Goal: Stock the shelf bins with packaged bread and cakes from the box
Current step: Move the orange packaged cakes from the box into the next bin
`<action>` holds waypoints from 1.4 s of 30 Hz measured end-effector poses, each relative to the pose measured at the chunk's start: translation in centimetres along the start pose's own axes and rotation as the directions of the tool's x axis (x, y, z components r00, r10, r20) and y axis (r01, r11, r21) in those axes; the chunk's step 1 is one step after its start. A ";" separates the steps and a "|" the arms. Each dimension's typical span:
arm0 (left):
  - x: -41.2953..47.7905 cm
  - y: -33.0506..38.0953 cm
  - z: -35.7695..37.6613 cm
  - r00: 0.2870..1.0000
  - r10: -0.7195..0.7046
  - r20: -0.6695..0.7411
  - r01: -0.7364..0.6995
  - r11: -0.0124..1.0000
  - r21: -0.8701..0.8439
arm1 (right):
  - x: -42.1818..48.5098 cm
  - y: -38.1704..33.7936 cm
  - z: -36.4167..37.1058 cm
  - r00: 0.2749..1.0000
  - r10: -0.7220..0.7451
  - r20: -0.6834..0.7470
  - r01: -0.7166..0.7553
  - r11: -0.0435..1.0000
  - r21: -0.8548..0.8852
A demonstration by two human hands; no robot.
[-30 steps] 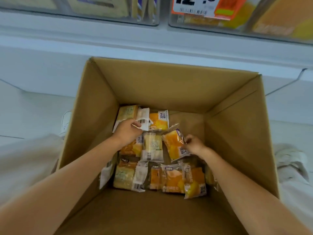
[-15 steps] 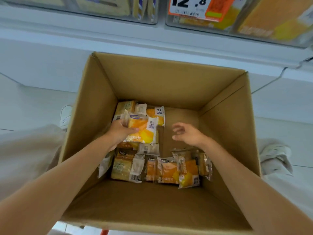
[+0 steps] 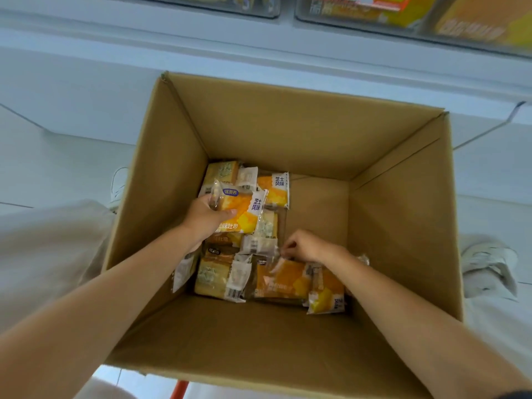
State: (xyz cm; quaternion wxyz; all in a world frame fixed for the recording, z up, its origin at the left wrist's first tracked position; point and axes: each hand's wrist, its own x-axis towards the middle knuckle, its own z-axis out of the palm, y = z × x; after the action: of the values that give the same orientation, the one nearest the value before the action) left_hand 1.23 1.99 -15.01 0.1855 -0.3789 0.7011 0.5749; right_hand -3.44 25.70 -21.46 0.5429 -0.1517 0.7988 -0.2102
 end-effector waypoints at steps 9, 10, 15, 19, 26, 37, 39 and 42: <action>-5.1 7.2 1.0 0.923 0.233 0.307 -0.273 0.958 0.092 | -7.5 -11.1 -10.2 0.826 -0.341 -0.449 0.446 0.882 0.150; -5.5 7.9 0.7 0.908 0.249 0.337 -0.286 0.956 0.064 | -8.6 -12.2 -10.9 0.805 -0.359 -0.473 0.471 0.870 0.142; -7.2 11.7 -1.7 0.899 0.270 0.345 -0.212 0.957 -0.196 | -13.2 -12.2 -13.6 0.736 -0.114 -0.668 0.352 0.906 0.234; -9.6 15.6 -2.1 0.863 0.355 0.361 -0.228 0.909 -0.348 | -16.4 -13.1 -14.0 0.889 -0.148 -0.434 0.410 0.678 0.610; -14.7 23.3 -2.0 0.774 0.626 0.097 -0.620 0.780 -0.089 | -23.4 -16.9 -17.9 0.710 -0.171 -0.683 0.646 0.545 0.534; -11.5 38.3 -2.3 0.514 0.856 0.053 -0.853 0.504 0.136 | -24.4 -19.8 -31.0 0.552 -0.088 -0.829 0.762 0.455 0.460; -9.6 41.0 -1.9 0.485 0.874 0.032 -0.866 0.475 0.156 | -23.5 -20.2 -33.8 0.547 -0.089 -0.832 0.764 0.459 0.453; -7.1 44.4 -1.4 0.476 0.879 -0.021 -0.863 0.472 0.183 | -22.7 -20.7 -37.8 0.480 -0.073 -0.874 0.788 0.475 0.393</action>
State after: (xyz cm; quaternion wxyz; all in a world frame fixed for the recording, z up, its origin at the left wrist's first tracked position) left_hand -27.06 5.25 19.85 -0.1449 0.0138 0.8456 0.5136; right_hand -30.09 24.90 19.31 0.0740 -0.0245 0.6935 -0.7162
